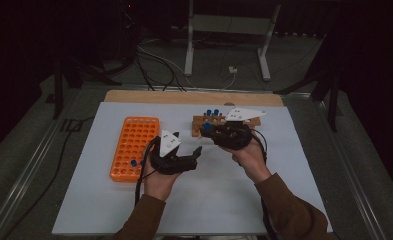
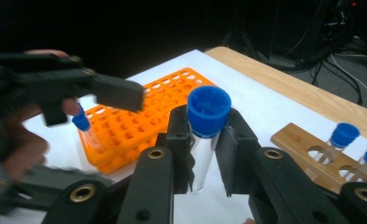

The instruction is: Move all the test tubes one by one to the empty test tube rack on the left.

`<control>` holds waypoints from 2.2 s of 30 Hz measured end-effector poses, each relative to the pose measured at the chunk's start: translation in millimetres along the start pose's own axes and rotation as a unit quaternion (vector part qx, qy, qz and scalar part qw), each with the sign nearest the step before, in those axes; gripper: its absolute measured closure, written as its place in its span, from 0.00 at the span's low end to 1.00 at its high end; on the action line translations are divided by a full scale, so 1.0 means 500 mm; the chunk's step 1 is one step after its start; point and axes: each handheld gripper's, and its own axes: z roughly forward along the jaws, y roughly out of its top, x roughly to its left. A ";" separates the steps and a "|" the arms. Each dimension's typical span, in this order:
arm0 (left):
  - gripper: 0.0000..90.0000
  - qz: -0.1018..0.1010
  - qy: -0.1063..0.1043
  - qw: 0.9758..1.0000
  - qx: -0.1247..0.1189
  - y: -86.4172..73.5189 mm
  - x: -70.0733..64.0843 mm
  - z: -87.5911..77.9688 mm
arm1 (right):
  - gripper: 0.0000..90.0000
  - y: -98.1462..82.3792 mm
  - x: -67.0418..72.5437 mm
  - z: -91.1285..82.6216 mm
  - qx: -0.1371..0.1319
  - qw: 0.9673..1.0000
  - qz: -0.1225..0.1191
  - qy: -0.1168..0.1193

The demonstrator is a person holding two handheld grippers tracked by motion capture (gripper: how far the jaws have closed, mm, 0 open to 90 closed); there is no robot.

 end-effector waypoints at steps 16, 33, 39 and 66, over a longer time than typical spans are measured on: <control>0.78 0.027 -0.015 1.000 -0.007 -0.006 -0.007 0.026 | 0.85 0.001 0.015 0.013 0.010 0.999 0.010 0.032; 0.87 0.009 -0.019 1.000 0.001 -0.024 0.007 0.030 | 0.50 -0.014 0.003 0.014 0.004 0.998 0.031 0.055; 0.87 -0.002 -0.014 1.000 0.000 -0.028 0.016 0.023 | 0.28 -0.022 -0.006 -0.003 -0.014 0.998 0.039 0.037; 0.86 -0.063 -0.001 0.997 -0.048 -0.003 0.091 -0.041 | 0.00 -0.161 -0.045 -0.100 -0.012 0.996 0.031 -0.086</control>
